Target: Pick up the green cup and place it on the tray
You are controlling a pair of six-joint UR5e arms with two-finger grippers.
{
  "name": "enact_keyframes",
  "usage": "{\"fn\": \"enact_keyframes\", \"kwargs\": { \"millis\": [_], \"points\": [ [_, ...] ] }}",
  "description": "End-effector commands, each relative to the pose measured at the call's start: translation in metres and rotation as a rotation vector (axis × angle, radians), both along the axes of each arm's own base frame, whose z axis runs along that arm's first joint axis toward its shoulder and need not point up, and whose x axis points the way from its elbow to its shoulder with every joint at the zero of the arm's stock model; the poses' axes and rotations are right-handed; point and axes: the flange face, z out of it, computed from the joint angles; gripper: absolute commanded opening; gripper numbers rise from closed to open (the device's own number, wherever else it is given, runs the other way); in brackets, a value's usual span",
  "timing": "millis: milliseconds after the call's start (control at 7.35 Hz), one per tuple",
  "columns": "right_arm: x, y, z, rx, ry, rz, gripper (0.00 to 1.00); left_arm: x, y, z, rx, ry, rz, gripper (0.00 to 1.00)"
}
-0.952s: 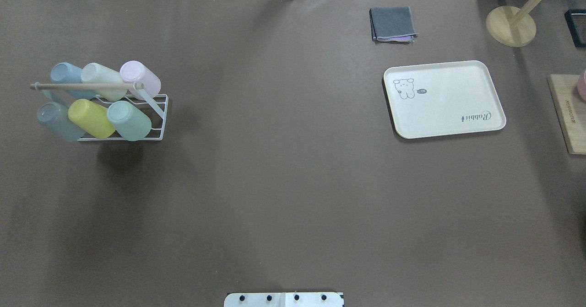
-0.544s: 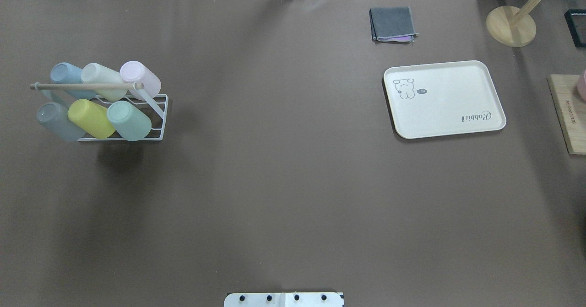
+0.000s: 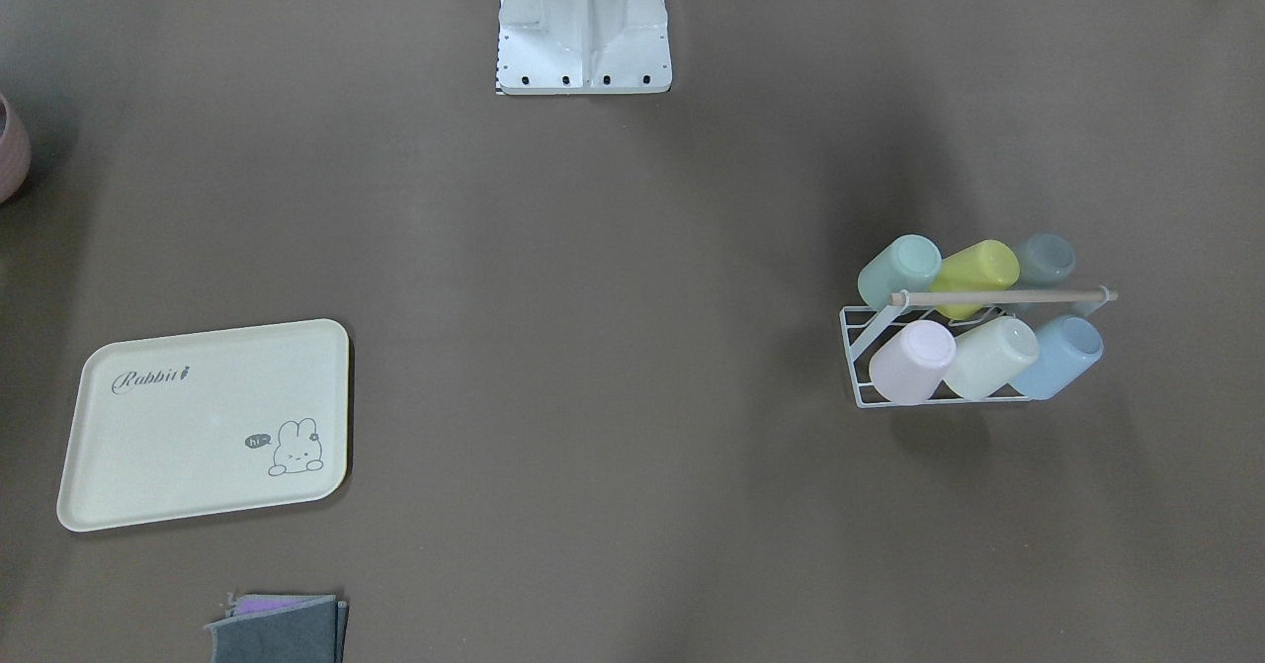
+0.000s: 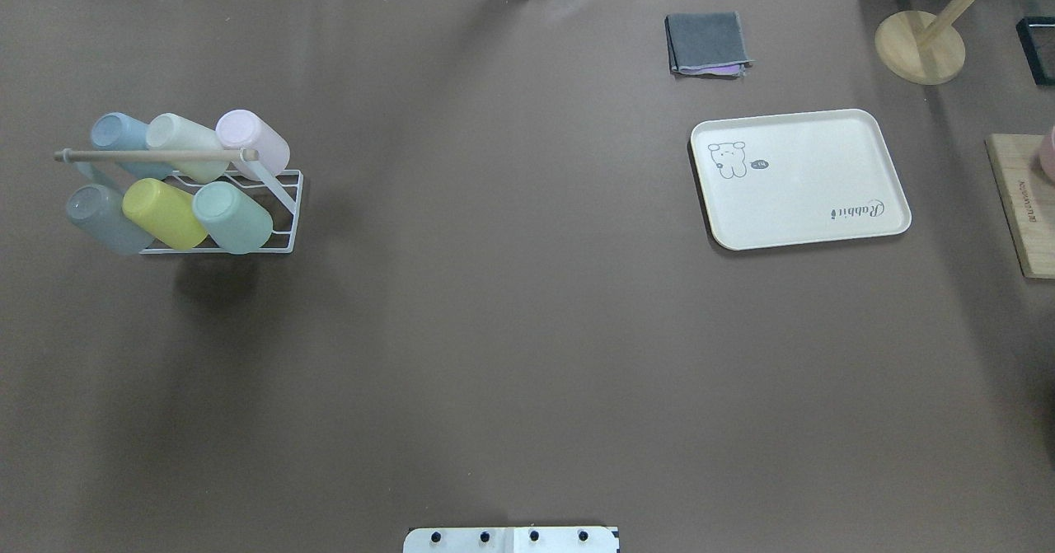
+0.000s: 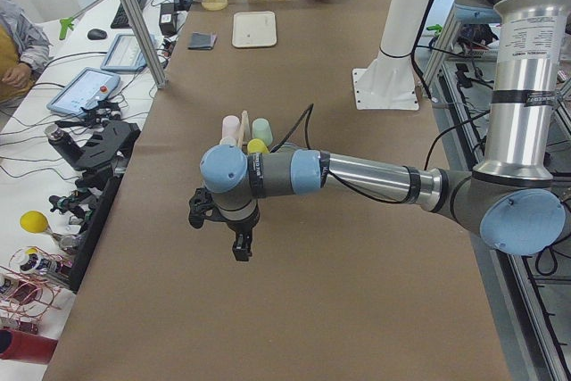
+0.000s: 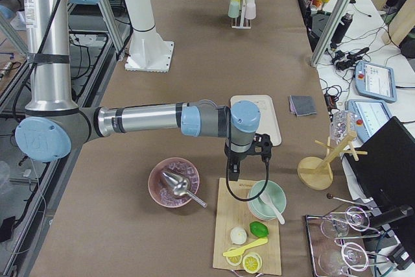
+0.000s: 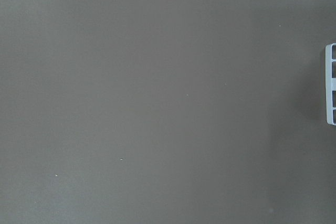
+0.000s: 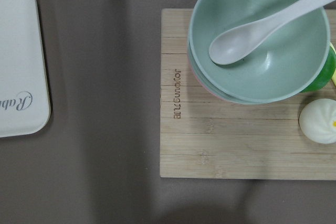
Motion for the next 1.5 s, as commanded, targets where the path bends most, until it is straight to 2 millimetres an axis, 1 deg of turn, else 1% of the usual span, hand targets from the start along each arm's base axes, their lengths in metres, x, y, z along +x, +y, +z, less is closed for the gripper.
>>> {"fn": "enact_keyframes", "kwargs": {
  "millis": [0, 272, 408, 544, 680, 816, 952, 1088, 1224, 1360],
  "points": [
    [0.0, 0.0, -0.004, 0.008, 0.002, -0.001, 1.0, 0.0, 0.0, -0.002, 0.003, 0.0, -0.001, 0.99],
    [0.001, 0.002, -0.002, 0.006, 0.001, -0.002, 1.0, 0.0, 0.001, -0.001, -0.001, -0.002, -0.001, 0.99],
    [0.002, 0.007, 0.001, -0.001, -0.001, 0.0, 1.0, 0.0, 0.001, -0.001, -0.001, -0.002, -0.001, 0.99],
    [0.006, 0.026, 0.0, -0.002, -0.001, 0.008, 1.0, 0.0, 0.001, -0.001, 0.0, -0.002, -0.001, 0.99],
    [0.006, 0.036, 0.0, -0.004, -0.001, 0.008, 1.0, 0.0, 0.001, -0.002, 0.002, 0.0, -0.001, 0.99],
    [0.006, 0.037, 0.0, -0.005, -0.002, 0.009, 1.0, 0.0, 0.001, -0.001, -0.002, -0.002, -0.003, 0.99],
    [0.004, 0.03, -0.005, 0.005, 0.001, 0.005, 1.0, 0.001, 0.002, 0.002, -0.011, 0.0, -0.003, 0.99],
    [0.003, 0.032, -0.004, 0.003, -0.001, 0.003, 1.0, 0.002, -0.003, -0.007, 0.008, 0.0, -0.001, 0.99],
    [0.005, 0.037, -0.008, 0.01, 0.001, 0.006, 1.0, 0.018, -0.008, -0.008, 0.012, -0.001, 0.033, 0.99],
    [0.006, 0.05, 0.004, -0.016, 0.001, 0.01, 1.0, 0.036, -0.009, -0.005, 0.003, -0.002, 0.07, 0.99]
  ]
}}
